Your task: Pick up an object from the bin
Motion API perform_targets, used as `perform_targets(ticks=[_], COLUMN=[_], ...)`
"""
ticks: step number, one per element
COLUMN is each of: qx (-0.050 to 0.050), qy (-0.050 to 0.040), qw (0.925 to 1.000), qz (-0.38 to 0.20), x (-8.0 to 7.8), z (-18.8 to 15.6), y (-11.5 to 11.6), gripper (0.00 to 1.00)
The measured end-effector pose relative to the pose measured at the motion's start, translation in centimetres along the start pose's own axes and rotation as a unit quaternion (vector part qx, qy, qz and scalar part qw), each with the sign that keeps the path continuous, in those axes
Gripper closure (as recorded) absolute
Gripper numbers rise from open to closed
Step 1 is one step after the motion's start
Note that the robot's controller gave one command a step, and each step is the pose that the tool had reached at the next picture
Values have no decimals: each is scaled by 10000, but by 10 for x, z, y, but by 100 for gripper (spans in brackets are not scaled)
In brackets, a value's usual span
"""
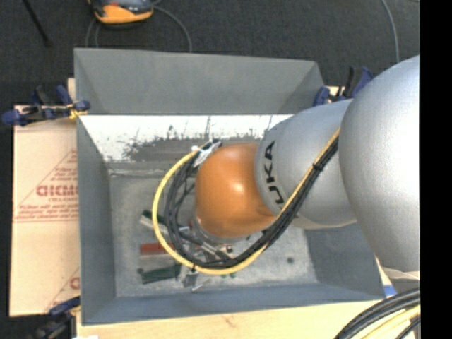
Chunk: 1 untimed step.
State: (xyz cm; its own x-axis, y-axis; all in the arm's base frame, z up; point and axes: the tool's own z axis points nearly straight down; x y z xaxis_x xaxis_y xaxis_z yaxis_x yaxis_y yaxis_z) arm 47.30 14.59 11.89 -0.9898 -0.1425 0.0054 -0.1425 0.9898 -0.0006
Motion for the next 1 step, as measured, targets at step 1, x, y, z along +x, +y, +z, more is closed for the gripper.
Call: perform_targets(ticks=[1], qx=[-6], qy=[-38], qw=[10000], qz=[-71], x=[-4], z=[-101], y=[14], gripper=[100])
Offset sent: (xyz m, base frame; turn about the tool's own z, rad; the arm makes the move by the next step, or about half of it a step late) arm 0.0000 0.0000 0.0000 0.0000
